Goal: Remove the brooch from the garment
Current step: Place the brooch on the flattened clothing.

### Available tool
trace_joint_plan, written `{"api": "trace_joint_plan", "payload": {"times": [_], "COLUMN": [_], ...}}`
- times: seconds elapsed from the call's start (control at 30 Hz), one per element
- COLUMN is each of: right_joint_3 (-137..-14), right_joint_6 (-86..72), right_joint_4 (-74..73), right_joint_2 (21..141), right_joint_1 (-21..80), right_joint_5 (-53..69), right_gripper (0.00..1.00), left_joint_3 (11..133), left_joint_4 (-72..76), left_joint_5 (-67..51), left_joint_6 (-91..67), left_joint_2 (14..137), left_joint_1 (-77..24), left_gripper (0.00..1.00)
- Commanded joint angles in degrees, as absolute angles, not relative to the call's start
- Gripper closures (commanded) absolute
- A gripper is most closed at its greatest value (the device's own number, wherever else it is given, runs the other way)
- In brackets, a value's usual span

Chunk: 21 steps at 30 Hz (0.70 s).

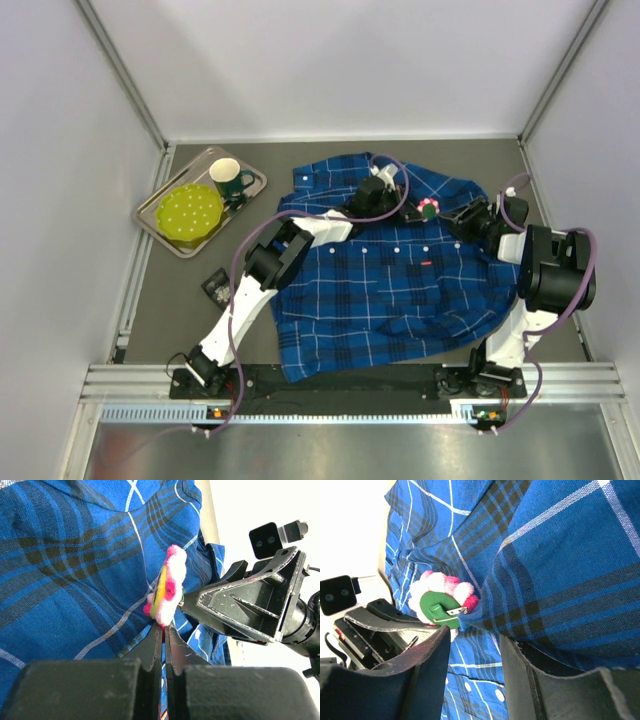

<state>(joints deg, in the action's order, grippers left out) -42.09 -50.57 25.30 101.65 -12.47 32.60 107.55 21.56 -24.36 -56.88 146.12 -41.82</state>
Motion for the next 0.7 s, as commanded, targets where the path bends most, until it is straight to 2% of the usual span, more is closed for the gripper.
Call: {"api": "trace_joint_plan", "payload": {"times": [0.0, 0.5, 0.67], "right_joint_3": [-42.5, -42.5, -42.6], "right_joint_6": [-49.6, -49.5, -49.5], "right_joint_4": [28.2, 28.4, 28.1], "right_joint_2": [101.5, 101.6, 101.5], "right_joint_1": [-11.9, -11.9, -11.9], "right_joint_5": [32.2, 32.5, 32.1], "right_gripper": [0.55, 0.53, 0.53], "left_joint_3": [109.2, 110.7, 111.1], "left_joint_4": [20.5, 16.0, 17.4], "left_joint_5": [-23.9, -22.0, -21.5], "left_joint_6": [-58.7, -60.8, -54.0], "left_joint_2": [144.8, 144.6, 144.1], "left_joint_1": [-41.3, -41.3, -42.0], "left_gripper": [1.00, 1.00, 1.00]}}
